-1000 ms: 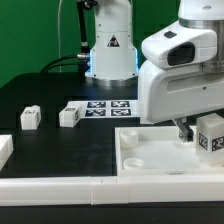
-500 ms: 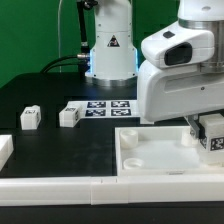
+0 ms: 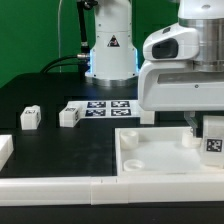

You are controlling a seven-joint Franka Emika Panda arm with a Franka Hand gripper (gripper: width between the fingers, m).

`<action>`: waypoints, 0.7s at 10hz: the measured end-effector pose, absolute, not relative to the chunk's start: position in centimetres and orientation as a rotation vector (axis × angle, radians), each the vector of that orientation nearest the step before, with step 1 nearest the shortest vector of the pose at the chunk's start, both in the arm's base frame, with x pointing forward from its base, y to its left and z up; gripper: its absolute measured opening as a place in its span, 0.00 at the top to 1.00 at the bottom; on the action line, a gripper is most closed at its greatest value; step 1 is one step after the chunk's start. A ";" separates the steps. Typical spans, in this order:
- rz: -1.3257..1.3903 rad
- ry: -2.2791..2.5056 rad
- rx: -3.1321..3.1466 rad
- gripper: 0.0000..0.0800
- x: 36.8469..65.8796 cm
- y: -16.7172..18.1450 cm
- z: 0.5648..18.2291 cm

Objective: Assemble one leg

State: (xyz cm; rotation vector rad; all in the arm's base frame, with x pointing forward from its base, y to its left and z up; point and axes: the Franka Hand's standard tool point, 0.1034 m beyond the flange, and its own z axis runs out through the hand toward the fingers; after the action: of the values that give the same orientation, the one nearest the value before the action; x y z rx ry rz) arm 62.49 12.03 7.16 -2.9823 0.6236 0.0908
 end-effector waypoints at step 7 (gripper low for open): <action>0.107 1.705 -2.543 0.64 62.8 12.3 7.0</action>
Offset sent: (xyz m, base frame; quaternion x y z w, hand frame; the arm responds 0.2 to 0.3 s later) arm -0.0013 -0.0015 -0.0109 -0.0012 0.0265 0.3493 0.9366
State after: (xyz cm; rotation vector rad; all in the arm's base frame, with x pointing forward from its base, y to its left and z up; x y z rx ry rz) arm 62.75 12.27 7.01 -2.5428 1.7054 0.1071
